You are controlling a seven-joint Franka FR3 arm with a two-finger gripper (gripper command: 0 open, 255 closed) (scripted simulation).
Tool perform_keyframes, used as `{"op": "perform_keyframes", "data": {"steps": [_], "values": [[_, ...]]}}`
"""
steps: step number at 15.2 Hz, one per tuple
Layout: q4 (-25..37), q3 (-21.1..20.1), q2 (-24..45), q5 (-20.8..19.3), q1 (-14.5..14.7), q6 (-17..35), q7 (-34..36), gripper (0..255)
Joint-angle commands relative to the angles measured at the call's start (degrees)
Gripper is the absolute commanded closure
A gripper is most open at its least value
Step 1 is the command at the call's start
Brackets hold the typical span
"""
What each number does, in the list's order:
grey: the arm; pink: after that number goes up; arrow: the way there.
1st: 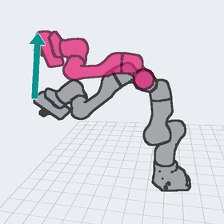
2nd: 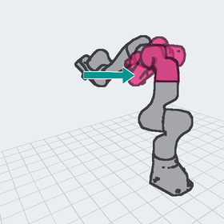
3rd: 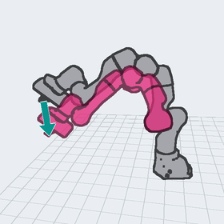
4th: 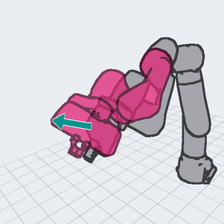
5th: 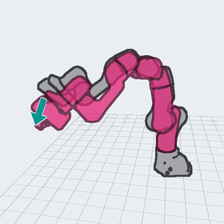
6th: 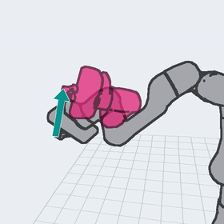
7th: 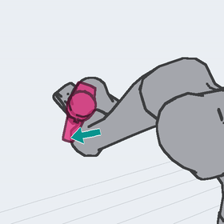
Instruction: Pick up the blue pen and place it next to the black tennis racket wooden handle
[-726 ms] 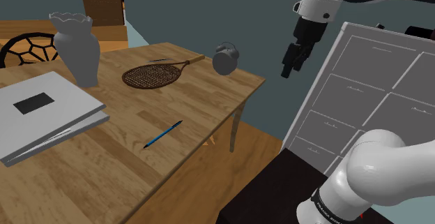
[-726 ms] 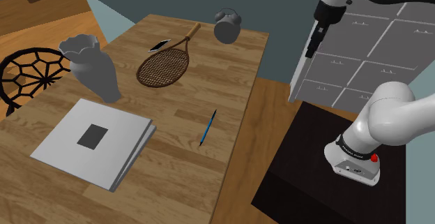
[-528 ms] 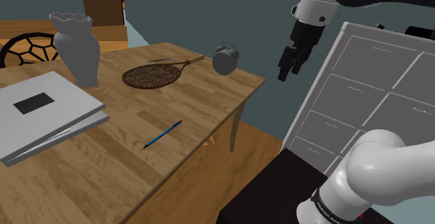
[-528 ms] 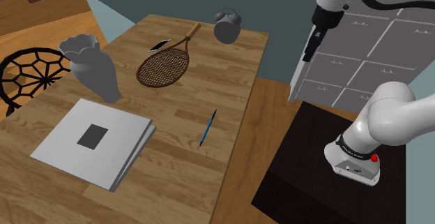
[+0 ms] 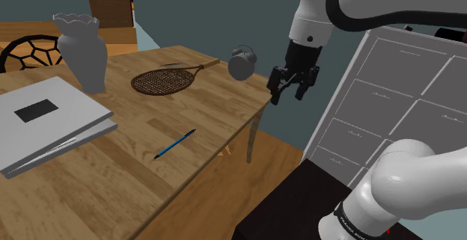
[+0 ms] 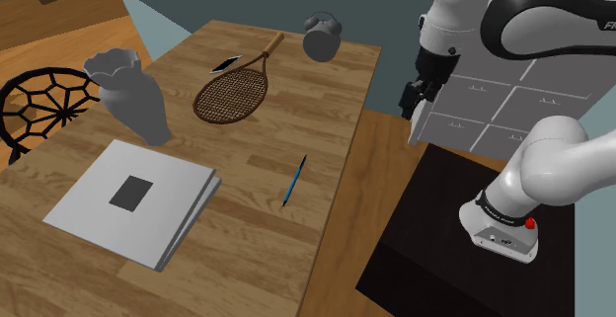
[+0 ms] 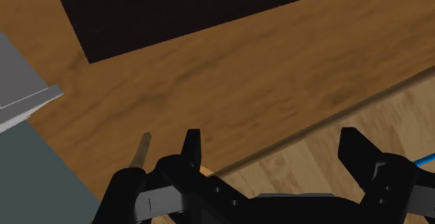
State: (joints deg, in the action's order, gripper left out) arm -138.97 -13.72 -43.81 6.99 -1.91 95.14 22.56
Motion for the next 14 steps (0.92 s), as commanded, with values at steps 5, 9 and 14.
{"op": "perform_keyframes", "data": {"steps": [5, 9, 14], "values": [[1.1, -9.5, 6.9, 6.1, -1.8, 5.9, 17.5, 0], [3.8, -15.6, 13.7, 8.3, -3.9, 10.5, 28.9, 0], [9.1, -23.2, 24.5, 7.6, -7.4, 16.4, 43.9, 0]]}}
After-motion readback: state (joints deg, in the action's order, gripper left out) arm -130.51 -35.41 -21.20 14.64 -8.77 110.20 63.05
